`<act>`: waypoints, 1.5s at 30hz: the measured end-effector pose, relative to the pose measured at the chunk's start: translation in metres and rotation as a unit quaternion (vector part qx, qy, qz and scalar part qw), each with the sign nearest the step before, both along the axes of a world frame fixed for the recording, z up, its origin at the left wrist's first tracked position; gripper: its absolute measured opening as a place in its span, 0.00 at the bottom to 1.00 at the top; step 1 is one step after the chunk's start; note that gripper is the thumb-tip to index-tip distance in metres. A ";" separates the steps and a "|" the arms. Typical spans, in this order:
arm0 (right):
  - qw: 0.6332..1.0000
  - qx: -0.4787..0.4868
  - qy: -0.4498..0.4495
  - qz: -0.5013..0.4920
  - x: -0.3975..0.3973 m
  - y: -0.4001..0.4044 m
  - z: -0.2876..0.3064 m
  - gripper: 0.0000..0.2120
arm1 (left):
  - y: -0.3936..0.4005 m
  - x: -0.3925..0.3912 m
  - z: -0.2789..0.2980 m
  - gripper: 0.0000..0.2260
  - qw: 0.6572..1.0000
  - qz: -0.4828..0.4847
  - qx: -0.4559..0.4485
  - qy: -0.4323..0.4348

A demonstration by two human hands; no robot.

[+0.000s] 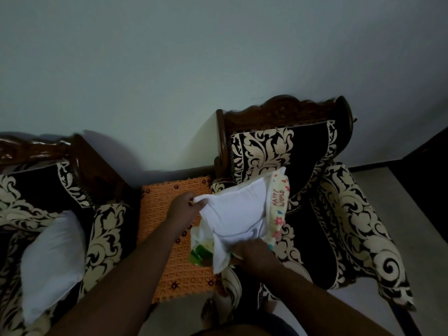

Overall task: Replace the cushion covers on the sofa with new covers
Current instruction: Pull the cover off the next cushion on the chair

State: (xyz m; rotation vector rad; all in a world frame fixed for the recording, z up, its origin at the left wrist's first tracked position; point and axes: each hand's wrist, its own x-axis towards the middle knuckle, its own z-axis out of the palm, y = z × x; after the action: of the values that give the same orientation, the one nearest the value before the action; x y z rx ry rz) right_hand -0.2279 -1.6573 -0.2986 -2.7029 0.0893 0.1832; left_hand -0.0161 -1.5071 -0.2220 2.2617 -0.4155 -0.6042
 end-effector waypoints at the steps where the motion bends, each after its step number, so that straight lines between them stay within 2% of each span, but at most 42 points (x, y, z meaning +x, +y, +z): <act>1: 1.000 -0.007 0.029 0.011 -0.006 -0.004 -0.011 0.20 | 0.000 -0.001 0.000 0.10 1.000 0.008 0.010 -0.013; 3: 0.999 -0.001 0.037 0.021 -0.011 -0.017 -0.018 0.27 | 0.001 -0.006 0.001 0.09 1.000 0.008 0.008 -0.011; 5: 0.999 0.050 -0.023 0.001 -0.006 -0.031 -0.002 0.23 | 0.003 -0.007 0.004 0.08 1.000 -0.002 0.009 -0.012; 7: 0.985 0.092 -0.115 -0.089 -0.002 -0.044 0.020 0.14 | 0.006 -0.007 0.006 0.11 0.998 -0.035 0.038 -0.044; 9: 0.958 0.078 -0.159 -0.228 0.003 -0.058 0.028 0.16 | 0.010 -0.006 0.008 0.10 0.993 -0.076 0.072 -0.057; 10: 0.942 0.073 -0.144 -0.293 0.007 -0.065 0.027 0.20 | 0.010 -0.007 0.012 0.08 0.990 -0.099 0.088 -0.051; 11: 0.926 0.079 -0.110 -0.353 0.011 -0.072 0.022 0.25 | 0.007 -0.009 0.017 0.13 0.984 -0.131 0.112 -0.050; 13: 0.882 0.151 -0.016 -0.445 0.021 -0.080 0.015 0.37 | -0.004 -0.012 0.024 0.32 0.955 -0.231 0.168 -0.084; 15: 0.832 0.270 0.051 -0.483 0.029 -0.084 0.010 0.44 | -0.027 -0.020 0.029 0.41 0.912 -0.317 0.218 -0.141; 17: 0.810 0.331 0.067 -0.480 0.032 -0.081 0.005 0.45 | -0.051 -0.032 0.027 0.43 0.878 -0.377 0.249 -0.154; 20: 0.834 0.319 0.034 -0.448 0.029 -0.069 0.000 0.45 | -0.082 -0.051 0.017 0.45 0.859 -0.399 0.295 -0.126; 23: 0.880 0.271 0.004 -0.391 0.021 -0.058 -0.006 0.39 | -0.104 -0.065 0.004 0.48 0.876 -0.334 0.313 -0.153; 29: 0.894 0.342 -0.015 -0.290 -0.005 -0.075 -0.016 0.17 | -0.128 -0.067 -0.023 0.50 0.917 -0.242 0.259 -0.182; 31: 0.903 0.325 -0.032 -0.280 -0.011 -0.083 -0.017 0.11 | -0.134 -0.068 -0.026 0.46 0.914 -0.238 0.252 -0.210; 32: 0.900 0.307 -0.054 -0.305 -0.013 -0.088 -0.013 0.10 | -0.136 -0.070 -0.026 0.43 0.906 -0.245 0.260 -0.226; 33: 0.885 0.290 -0.079 -0.356 -0.013 -0.094 -0.007 0.10 | -0.139 -0.072 -0.026 0.39 0.898 -0.254 0.270 -0.237; 35: 0.824 0.290 -0.109 -0.475 -0.009 -0.110 0.001 0.17 | -0.144 -0.076 -0.026 0.34 0.892 -0.267 0.282 -0.232; 36: 0.791 0.313 -0.102 -0.515 -0.006 -0.119 0.004 0.22 | -0.146 -0.080 -0.026 0.33 0.892 -0.270 0.288 -0.221; 37: 0.775 0.335 -0.082 -0.529 -0.003 -0.126 0.003 0.26 | -0.147 -0.084 -0.026 0.34 0.892 -0.273 0.292 -0.210; 38: 0.784 0.344 -0.052 -0.515 0.000 -0.131 0.001 0.27 | -0.148 -0.087 -0.027 0.35 0.893 -0.276 0.291 -0.203; 40: 0.828 0.340 -0.007 -0.446 0.004 -0.135 -0.006 0.23 | -0.150 -0.095 -0.030 0.42 0.901 -0.280 0.275 -0.187; 42: 0.852 0.336 -0.010 -0.401 0.005 -0.129 -0.013 0.22 | -0.153 -0.100 -0.034 0.48 0.911 -0.267 0.254 -0.189; 43: 0.851 0.341 -0.026 -0.399 0.005 -0.125 -0.015 0.22 | -0.154 -0.101 -0.035 0.47 0.912 -0.261 0.242 -0.205; 45: 0.853 0.330 -0.045 -0.402 0.004 -0.119 -0.016 0.22 | -0.154 -0.101 -0.036 0.35 0.911 -0.261 0.212 -0.241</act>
State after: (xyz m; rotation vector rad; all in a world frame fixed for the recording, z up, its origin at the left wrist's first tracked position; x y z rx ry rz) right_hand -0.2236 -1.7765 -0.3148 -1.7893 0.9233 -0.1507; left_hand -0.1172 -1.6611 -0.2581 2.7290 -1.2706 -0.4058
